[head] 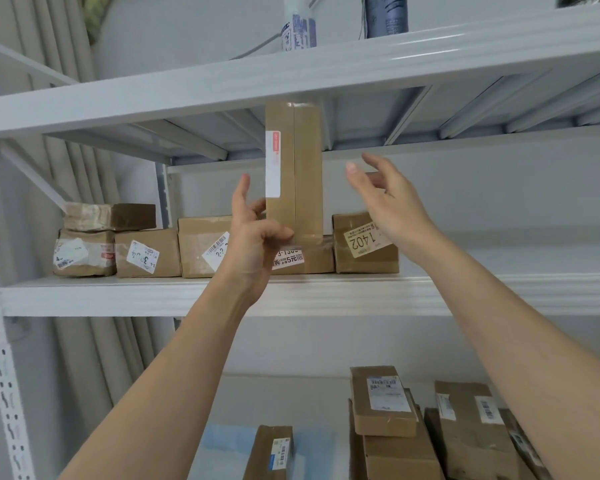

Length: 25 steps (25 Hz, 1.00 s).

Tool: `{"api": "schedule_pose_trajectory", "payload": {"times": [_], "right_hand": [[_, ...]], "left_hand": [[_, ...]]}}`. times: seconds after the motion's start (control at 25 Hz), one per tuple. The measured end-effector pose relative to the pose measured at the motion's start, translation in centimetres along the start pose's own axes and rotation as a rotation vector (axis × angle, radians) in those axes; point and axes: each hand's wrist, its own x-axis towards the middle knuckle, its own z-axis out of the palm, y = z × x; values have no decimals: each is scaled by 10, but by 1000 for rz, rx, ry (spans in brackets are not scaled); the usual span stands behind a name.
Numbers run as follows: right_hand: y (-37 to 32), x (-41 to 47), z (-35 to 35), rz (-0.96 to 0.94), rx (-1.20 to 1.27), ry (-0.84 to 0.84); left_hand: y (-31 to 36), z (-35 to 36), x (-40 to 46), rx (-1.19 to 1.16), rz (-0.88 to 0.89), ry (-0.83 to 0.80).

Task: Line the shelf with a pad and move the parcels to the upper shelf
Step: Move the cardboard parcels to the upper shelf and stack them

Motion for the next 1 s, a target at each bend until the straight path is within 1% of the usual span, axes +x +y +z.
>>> {"api": "schedule_pose_trajectory", "payload": {"times": [0.12,0.24,0.36,0.48,0.6,0.68,0.72,0.8,0.88,0.92,1.0], "right_hand": [[-9,-2,2,-41,78,-28],[-15,-7,4,-202,159,-97],[-17,-10,4,-323,188,-192],[-19,-13,6,-373,176,-190],[-18,-15,4,-388,159,-197],[-13,-15,2,-371,179,-195],[-10,-14,0,-340,247,-180],[-3,-9,-8,-231,489,-134],[4,-5,-17,-91,750,-113],[6,-3,-21,-31,828,-114],[12,0,-26,46,905,-110]], "left_hand": [[3,-7,1,198,41,21],[1,-7,2,425,100,64],[-4,-10,8,480,207,141],[-11,-15,18,480,276,175],[-16,-16,21,554,312,200],[-14,-15,21,518,304,219],[-11,-13,20,459,279,230],[-6,-11,17,362,199,229],[-1,-9,14,343,153,153],[1,-7,13,334,152,91],[1,1,10,298,193,-5]]}}
